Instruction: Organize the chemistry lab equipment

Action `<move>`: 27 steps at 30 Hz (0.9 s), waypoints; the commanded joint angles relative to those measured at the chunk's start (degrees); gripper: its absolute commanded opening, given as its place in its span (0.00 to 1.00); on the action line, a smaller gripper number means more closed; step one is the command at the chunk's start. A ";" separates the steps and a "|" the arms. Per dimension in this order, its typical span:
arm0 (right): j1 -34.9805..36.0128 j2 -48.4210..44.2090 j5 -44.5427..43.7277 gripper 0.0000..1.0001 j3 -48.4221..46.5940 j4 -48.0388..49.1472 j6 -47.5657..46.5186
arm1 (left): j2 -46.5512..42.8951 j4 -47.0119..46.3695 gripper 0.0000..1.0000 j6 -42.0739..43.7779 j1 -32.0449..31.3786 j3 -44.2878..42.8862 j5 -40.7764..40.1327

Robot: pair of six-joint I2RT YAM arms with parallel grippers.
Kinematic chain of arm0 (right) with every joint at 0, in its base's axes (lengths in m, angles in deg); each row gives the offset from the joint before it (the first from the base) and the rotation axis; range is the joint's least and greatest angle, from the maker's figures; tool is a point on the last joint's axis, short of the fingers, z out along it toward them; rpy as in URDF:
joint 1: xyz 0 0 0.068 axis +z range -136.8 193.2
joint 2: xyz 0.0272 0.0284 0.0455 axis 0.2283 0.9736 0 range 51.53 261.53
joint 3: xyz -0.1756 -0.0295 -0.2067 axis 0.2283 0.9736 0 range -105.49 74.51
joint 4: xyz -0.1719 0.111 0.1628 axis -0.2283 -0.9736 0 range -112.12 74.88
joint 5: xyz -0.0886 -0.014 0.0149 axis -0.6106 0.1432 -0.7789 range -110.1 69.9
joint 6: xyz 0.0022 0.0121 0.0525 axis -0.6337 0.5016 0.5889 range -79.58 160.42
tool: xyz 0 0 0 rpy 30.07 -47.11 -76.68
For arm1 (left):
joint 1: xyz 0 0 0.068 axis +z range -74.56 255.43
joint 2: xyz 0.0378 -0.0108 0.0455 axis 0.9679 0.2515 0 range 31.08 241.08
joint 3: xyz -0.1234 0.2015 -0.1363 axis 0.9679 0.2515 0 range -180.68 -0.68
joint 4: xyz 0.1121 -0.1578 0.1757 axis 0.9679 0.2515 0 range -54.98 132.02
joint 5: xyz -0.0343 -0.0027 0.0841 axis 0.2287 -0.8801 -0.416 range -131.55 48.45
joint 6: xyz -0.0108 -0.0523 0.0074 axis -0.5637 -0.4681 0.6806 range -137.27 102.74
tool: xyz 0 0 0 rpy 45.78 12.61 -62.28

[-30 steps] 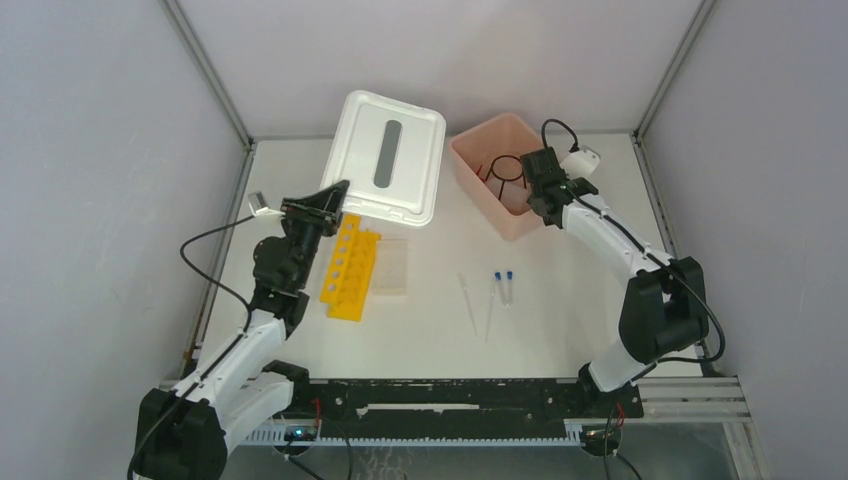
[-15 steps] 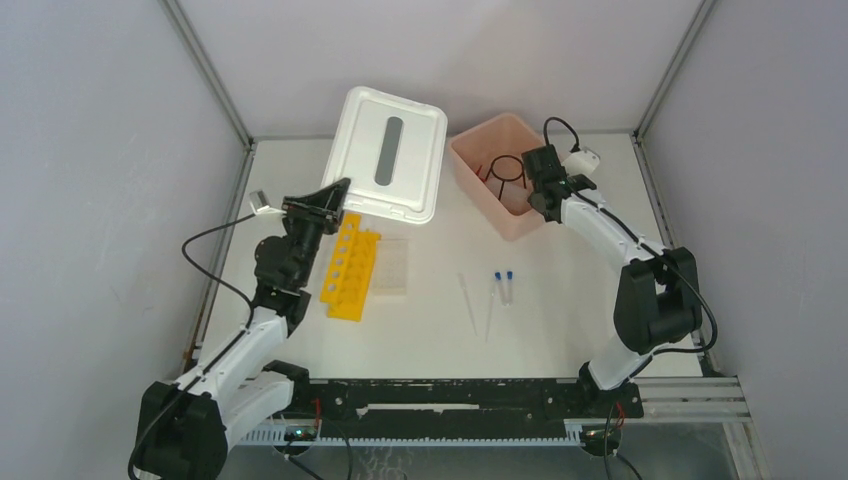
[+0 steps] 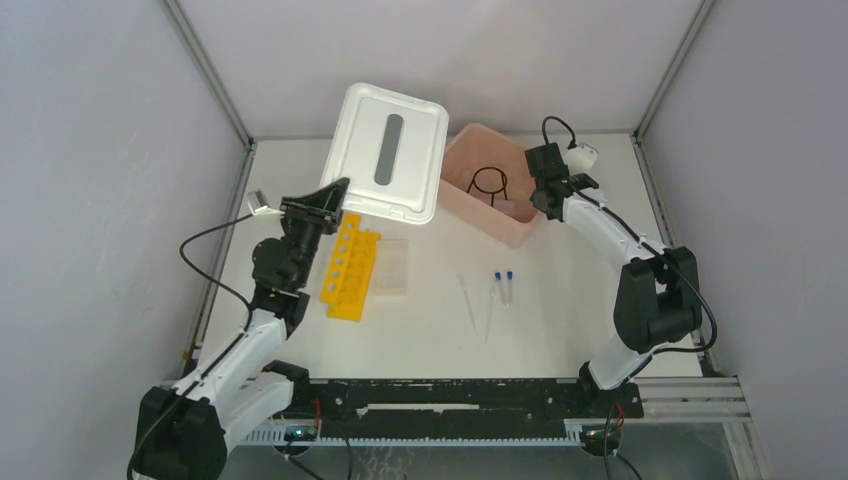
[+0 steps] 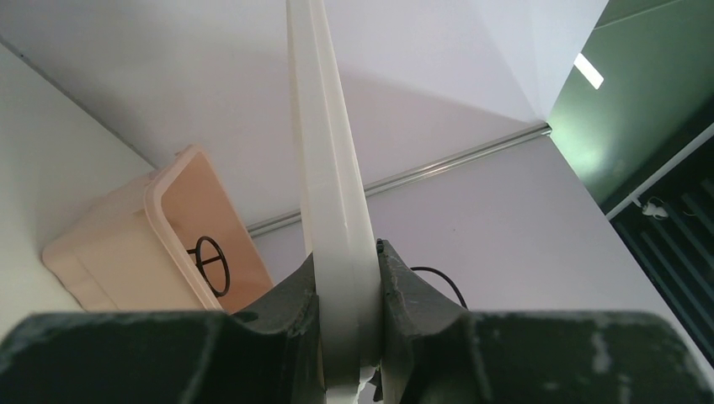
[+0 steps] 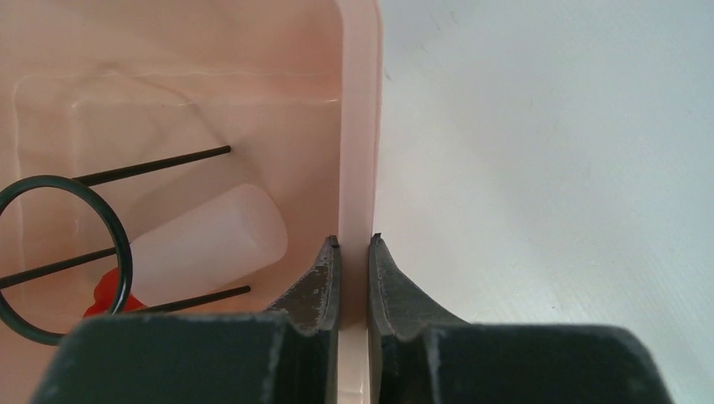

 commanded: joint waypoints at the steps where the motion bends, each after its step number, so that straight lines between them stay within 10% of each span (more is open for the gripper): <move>1: -0.85 -0.42 2.88 0.00 -1.59 1.15 -7.66 | -2.46 -3.19 0.00 1.10 -0.32 0.17 1.01; 27: -1.24 -0.99 21.85 0.00 -1.57 6.07 -33.14 | -0.51 2.84 0.00 2.63 2.11 -5.96 21.41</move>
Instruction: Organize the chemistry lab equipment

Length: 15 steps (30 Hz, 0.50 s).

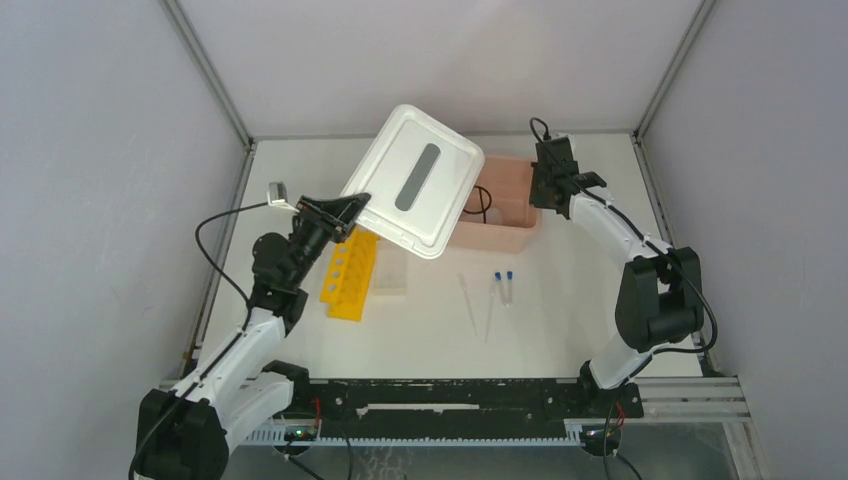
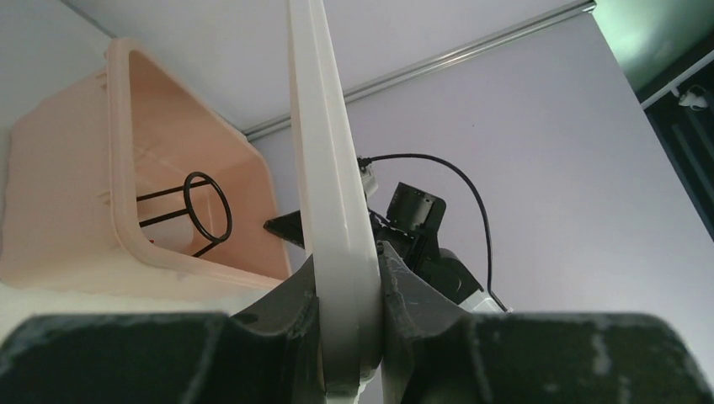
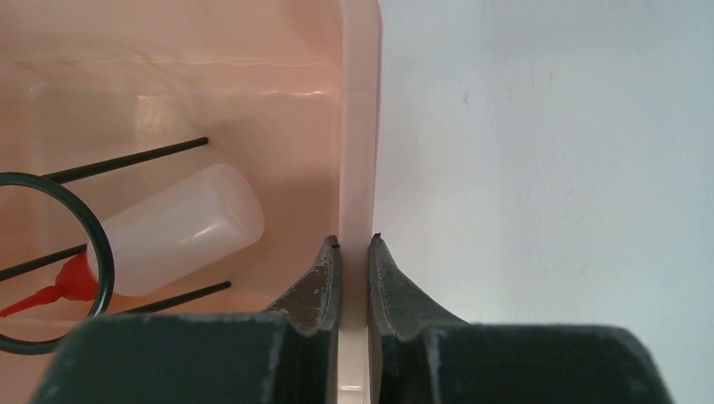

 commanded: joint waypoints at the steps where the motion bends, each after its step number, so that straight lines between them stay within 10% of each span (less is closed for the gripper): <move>1: 1.61 -1.07 4.49 0.00 -1.57 0.32 -5.54 | 0.55 -3.07 0.00 -0.22 1.49 -5.00 6.62; 15: 2.33 -1.71 4.38 0.08 -1.65 0.64 -6.19 | 6.63 -8.06 0.00 -5.10 3.44 -5.66 12.17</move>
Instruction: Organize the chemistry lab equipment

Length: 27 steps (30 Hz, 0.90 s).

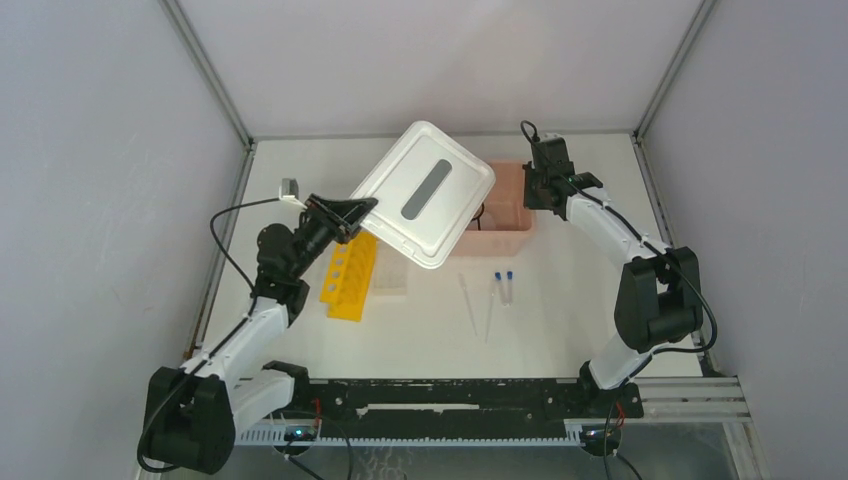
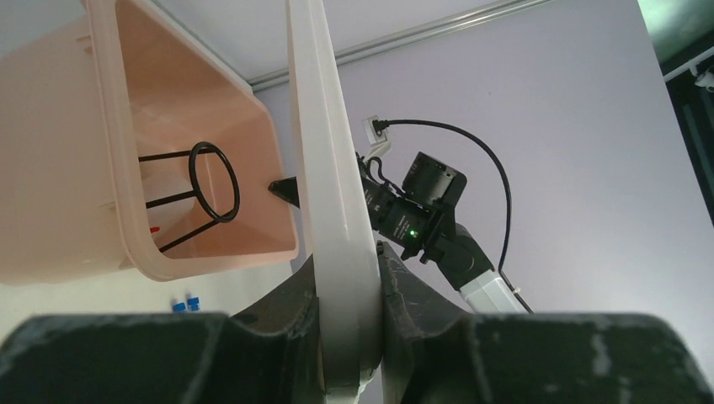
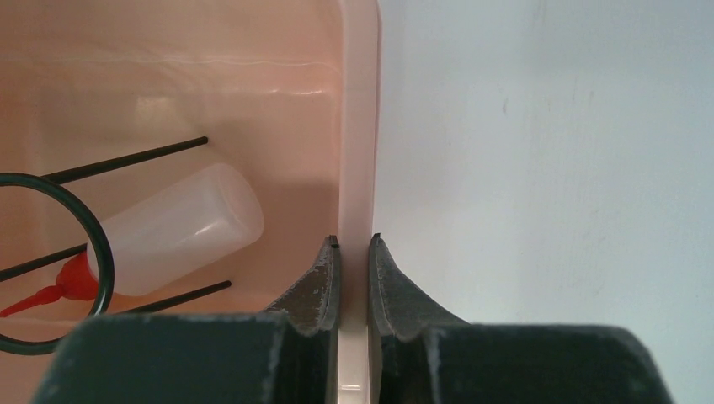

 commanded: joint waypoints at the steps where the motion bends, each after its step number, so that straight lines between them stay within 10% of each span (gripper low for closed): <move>1: 0.80 -1.75 0.08 0.11 -1.66 -0.04 -1.27 | 1.40 -8.47 0.00 -3.71 0.38 -4.76 2.61; 12: 0.77 -3.74 -1.14 0.45 -1.66 0.50 -0.32 | 3.13 -9.22 0.00 -3.59 1.52 -5.49 4.09; 27: 0.68 -13.31 -6.39 0.51 -1.61 -0.16 1.76 | 5.32 -8.06 0.00 -3.44 2.33 -8.31 9.30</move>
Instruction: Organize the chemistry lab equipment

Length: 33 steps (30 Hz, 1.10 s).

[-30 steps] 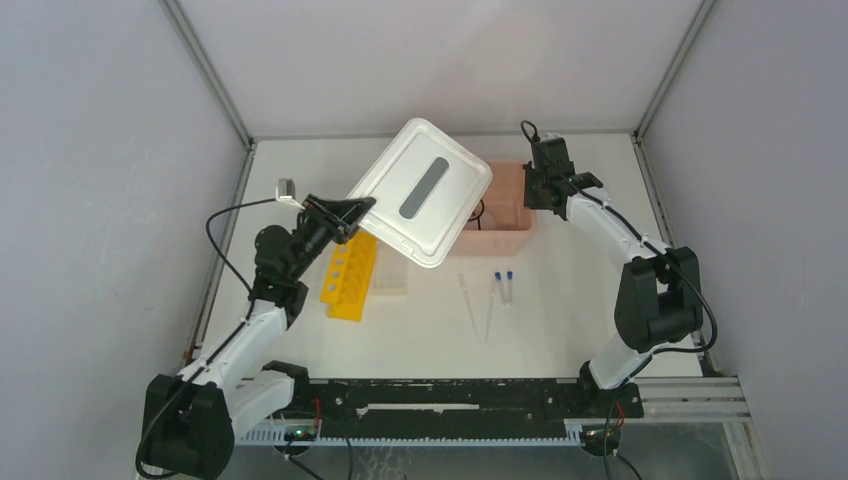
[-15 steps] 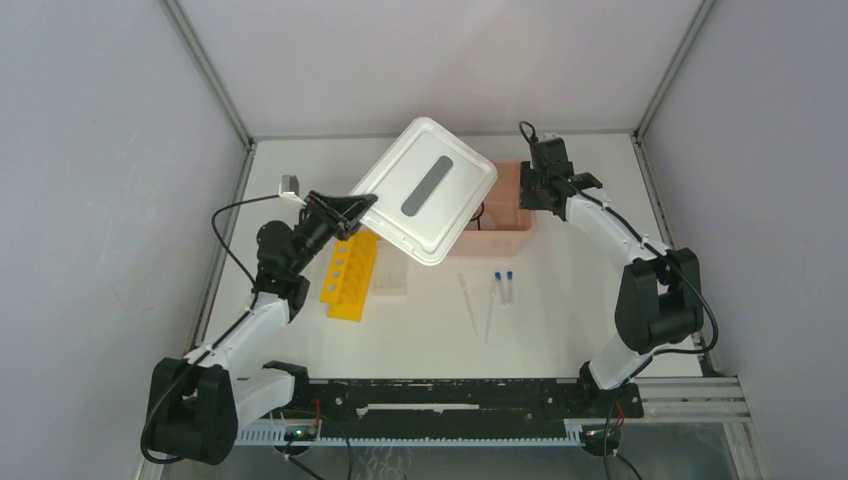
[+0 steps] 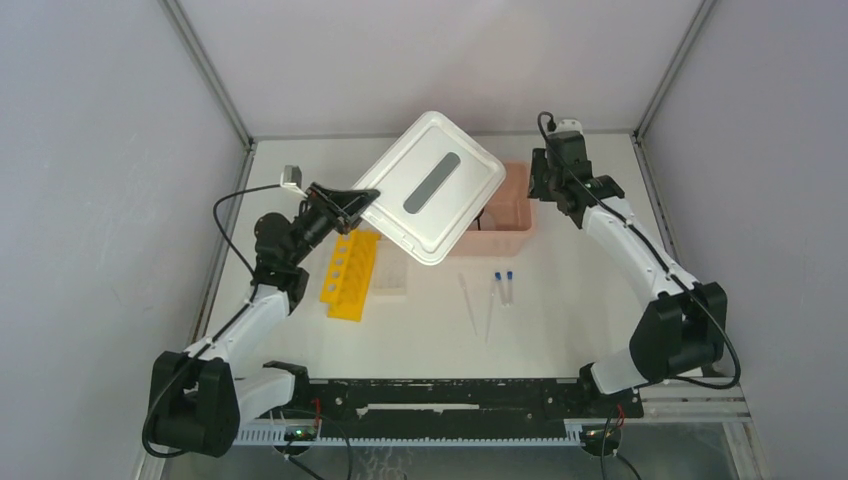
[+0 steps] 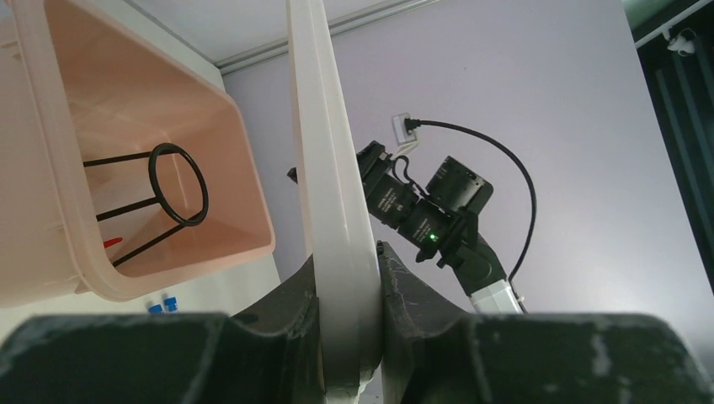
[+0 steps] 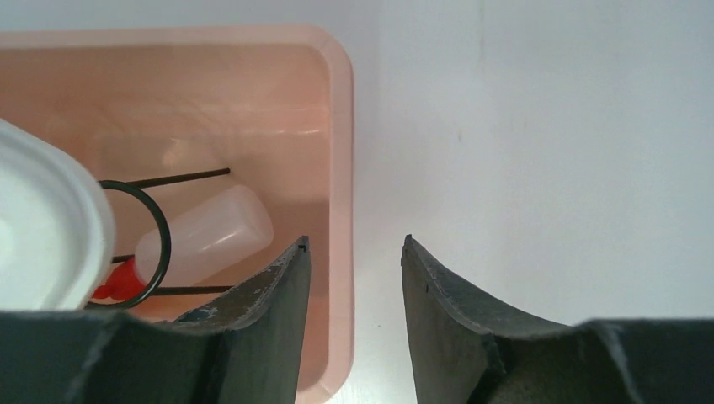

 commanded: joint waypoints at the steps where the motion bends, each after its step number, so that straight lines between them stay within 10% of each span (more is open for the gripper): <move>1: 0.21 -5.77 -3.07 0.51 -1.58 0.74 1.61 | 0.07 -3.12 0.00 -0.88 0.70 -4.88 3.32; 22: -3.48 -14.80 21.08 0.56 3.32 10.08 2.32 | 7.82 -1.85 0.00 0.87 1.23 -13.21 20.53; 33: -6.36 -15.35 30.12 0.61 4.41 11.36 3.77 | 13.53 -16.32 0.00 -8.76 1.22 -13.41 25.03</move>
